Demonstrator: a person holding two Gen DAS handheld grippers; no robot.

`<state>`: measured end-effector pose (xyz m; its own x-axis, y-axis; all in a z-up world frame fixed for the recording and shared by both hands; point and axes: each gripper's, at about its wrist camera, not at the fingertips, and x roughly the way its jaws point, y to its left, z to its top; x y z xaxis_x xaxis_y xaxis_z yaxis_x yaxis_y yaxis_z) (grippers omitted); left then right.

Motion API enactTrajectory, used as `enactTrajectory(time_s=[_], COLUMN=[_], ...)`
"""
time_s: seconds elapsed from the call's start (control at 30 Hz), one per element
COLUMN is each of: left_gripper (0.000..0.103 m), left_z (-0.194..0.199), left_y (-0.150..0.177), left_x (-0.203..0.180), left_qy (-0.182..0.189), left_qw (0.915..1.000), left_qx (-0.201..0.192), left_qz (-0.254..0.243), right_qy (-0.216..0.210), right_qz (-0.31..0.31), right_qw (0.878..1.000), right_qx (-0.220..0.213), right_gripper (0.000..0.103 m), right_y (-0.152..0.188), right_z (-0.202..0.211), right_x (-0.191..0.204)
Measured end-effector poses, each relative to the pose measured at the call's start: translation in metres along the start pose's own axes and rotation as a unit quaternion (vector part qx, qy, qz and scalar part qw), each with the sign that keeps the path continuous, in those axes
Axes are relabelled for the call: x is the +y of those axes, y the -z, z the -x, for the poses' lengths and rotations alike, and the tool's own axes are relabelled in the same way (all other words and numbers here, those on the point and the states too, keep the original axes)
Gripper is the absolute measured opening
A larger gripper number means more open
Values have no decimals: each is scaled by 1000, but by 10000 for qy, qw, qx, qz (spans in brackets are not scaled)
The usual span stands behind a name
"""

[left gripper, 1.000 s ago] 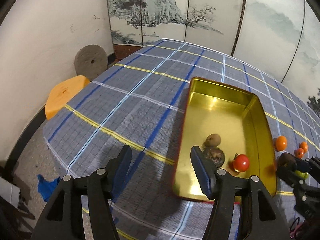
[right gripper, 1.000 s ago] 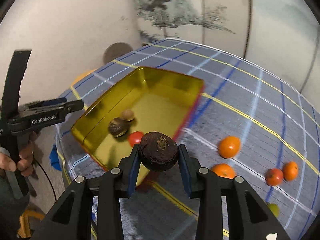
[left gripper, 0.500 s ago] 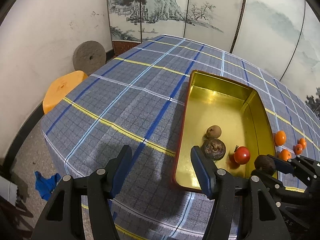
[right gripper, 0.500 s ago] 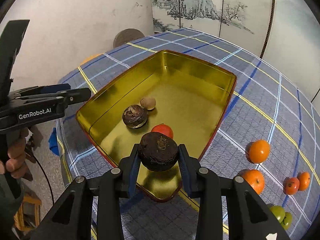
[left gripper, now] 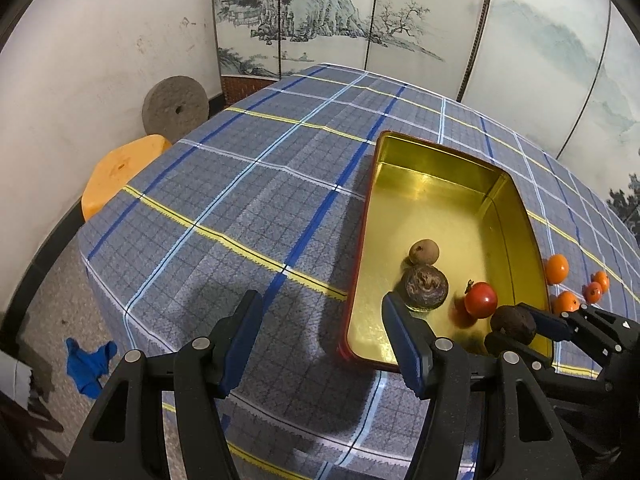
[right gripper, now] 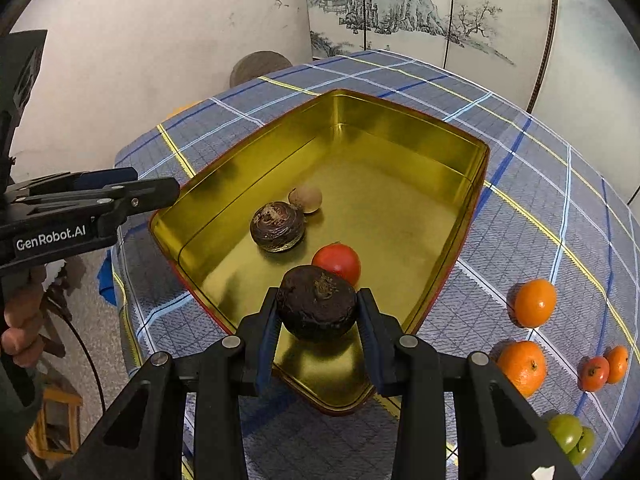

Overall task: Organize fruits
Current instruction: 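Carry the brown fruit into the tin with the right tool and release it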

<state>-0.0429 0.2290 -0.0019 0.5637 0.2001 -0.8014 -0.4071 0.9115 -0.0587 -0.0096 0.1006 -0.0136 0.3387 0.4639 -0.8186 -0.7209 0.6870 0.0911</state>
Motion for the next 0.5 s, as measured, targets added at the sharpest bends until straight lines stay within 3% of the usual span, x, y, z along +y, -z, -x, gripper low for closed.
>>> enactTrajectory(time_s=[0.5], left_gripper=[63], left_z=[7], left_y=[2], left_x=[-17], left_qy=[171], left_qw=[9998], left_qx=[-8], left_qz=[-128], right_qy=[-99], right_qz=[-107], right_qw=[9998], right_qx=[-154], right_gripper=[42], right_y=[2], right_z=[17], right_x=[-4])
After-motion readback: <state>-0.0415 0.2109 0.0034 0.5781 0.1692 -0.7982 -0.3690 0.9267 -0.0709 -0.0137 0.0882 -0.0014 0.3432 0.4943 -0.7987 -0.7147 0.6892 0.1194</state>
